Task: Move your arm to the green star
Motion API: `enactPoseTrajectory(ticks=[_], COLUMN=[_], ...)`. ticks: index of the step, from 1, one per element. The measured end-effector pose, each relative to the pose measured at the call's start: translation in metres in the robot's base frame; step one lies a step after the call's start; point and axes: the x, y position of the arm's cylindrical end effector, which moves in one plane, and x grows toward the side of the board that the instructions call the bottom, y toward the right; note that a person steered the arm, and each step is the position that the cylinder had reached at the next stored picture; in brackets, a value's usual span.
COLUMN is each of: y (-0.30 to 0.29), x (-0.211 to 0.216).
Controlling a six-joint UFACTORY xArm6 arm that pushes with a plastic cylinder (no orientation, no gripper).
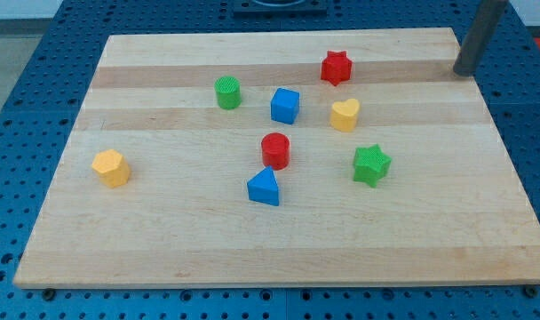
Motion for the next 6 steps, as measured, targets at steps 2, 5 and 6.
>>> enactPoseTrajectory(ticks=[2, 5, 6], y=[0.000, -0.045, -0.075], x=[0.019, 0.111, 0.115])
